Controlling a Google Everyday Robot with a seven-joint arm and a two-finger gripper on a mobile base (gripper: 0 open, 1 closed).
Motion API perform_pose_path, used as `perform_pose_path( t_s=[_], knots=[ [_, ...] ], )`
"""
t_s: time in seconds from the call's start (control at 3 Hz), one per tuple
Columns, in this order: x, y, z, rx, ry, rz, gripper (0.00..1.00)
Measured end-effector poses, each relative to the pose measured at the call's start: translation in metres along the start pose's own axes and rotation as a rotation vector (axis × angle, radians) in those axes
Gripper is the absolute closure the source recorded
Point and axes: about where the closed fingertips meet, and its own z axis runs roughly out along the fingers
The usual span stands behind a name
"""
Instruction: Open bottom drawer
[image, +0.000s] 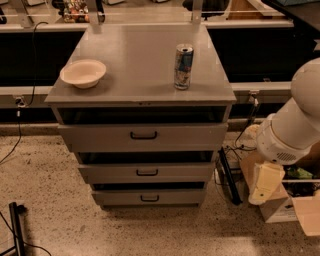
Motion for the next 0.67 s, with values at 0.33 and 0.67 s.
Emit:
perform_pose_path(
  t_s=[0.33, 0.67],
  knots=[
    [0.002, 0.004, 0.001, -0.015, -0.002, -0.012, 0.0],
    [-0.029, 0.006, 0.045, -0.047, -0.117, -0.101, 0.0]
  ],
)
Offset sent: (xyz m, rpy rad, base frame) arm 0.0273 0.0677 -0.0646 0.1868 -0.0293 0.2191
